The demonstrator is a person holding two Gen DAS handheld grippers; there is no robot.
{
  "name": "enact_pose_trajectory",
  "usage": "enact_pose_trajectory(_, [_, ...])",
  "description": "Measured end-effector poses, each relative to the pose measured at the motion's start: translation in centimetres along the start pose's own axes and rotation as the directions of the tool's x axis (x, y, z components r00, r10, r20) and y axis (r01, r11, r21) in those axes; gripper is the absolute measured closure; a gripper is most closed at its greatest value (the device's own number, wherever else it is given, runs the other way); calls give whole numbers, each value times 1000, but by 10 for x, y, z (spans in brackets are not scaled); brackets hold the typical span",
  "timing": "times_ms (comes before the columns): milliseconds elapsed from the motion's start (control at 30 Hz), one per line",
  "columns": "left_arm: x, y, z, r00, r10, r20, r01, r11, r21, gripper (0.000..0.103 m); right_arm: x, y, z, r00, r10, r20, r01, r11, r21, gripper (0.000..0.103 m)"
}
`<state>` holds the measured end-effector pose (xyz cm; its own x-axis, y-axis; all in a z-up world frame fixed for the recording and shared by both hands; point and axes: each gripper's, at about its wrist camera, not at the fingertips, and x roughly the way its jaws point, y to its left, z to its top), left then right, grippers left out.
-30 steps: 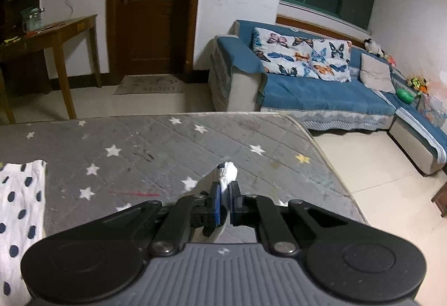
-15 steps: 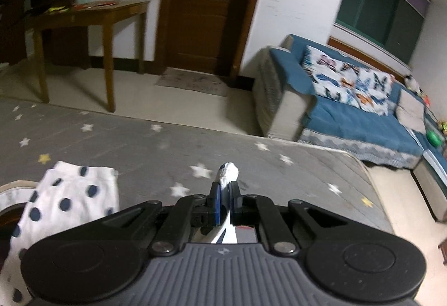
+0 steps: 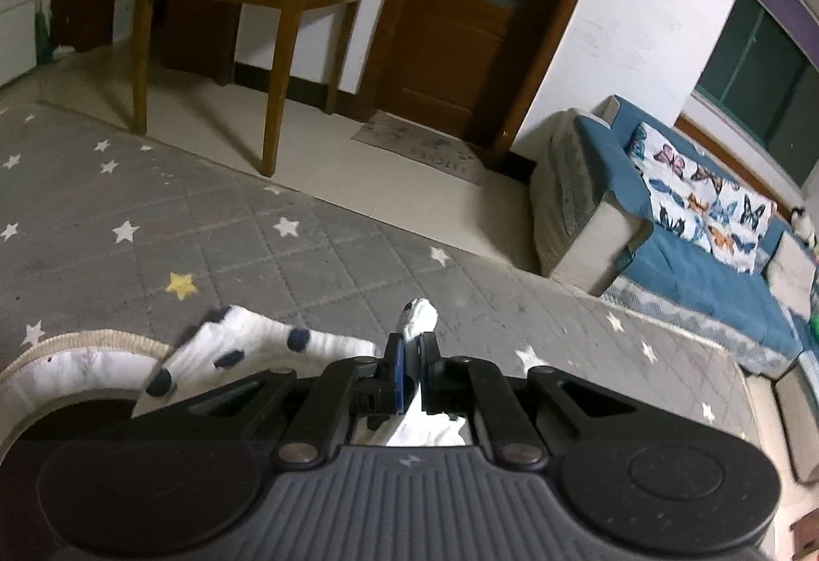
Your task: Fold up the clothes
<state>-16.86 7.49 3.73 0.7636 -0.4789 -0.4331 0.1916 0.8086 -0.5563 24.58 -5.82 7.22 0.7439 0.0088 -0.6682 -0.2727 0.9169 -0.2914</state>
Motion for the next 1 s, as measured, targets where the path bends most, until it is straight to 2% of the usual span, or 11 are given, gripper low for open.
enact_pose_trajectory(167, [-4, 8, -1, 1000, 29, 11, -29, 999, -32, 98, 11, 23, 10, 999, 42, 13, -42, 999, -11, 98])
enact_pose_trajectory(333, [4, 14, 2, 999, 44, -13, -44, 998, -42, 98, 19, 45, 9, 986, 163, 33, -162, 986, -22, 96])
enact_pose_trajectory(467, [12, 12, 6, 998, 50, -23, -51, 998, -45, 95, 19, 40, 4, 970, 241, 29, -241, 970, 10, 91])
enact_pose_trajectory(533, [17, 12, 8, 998, 55, -30, -57, 997, -50, 92, 14, 32, 1, 961, 276, 18, -277, 961, 29, 90])
enact_pose_trajectory(600, [22, 12, 11, 997, 61, -37, -63, 997, -49, 82, 7, 27, -4, 952, 306, -3, -306, 952, 24, 90])
enact_pose_trajectory(700, [30, 8, 14, 997, 63, -42, -64, 997, -38, 74, 0, 25, -17, 935, 352, -38, -352, 936, 5, 88])
enact_pose_trajectory(867, [44, -3, 14, 996, 63, -70, -63, 998, 2, 73, 6, 30, -28, 921, 385, -57, -384, 923, 34, 86])
enact_pose_trajectory(1000, [51, -5, 11, 991, 87, -102, -87, 996, 0, 72, 12, 41, -27, 929, 368, -46, -368, 930, 17, 84])
